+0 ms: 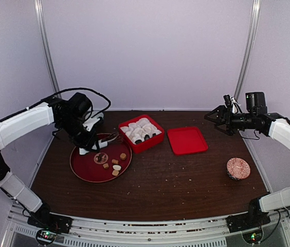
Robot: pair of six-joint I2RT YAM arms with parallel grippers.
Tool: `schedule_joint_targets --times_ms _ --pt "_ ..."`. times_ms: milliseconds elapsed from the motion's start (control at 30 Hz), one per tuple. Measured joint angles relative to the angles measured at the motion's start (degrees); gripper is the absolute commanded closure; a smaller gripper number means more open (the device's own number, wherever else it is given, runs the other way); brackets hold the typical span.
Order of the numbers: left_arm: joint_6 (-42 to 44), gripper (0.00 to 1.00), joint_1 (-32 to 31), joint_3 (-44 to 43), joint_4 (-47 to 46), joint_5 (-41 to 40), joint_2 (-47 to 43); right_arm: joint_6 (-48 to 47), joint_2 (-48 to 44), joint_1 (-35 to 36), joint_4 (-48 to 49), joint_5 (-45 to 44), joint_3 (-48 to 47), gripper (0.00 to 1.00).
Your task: Pack the chocolate
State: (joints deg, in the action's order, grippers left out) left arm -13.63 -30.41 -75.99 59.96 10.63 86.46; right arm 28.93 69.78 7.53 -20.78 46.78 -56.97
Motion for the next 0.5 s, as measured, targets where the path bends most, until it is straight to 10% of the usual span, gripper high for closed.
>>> schedule_joint_targets --times_ms 500 --pt "0.4 0.64 -4.3 7.3 -3.1 -0.6 -0.3 -0.7 -0.4 0.2 0.6 0.1 3.8 0.00"
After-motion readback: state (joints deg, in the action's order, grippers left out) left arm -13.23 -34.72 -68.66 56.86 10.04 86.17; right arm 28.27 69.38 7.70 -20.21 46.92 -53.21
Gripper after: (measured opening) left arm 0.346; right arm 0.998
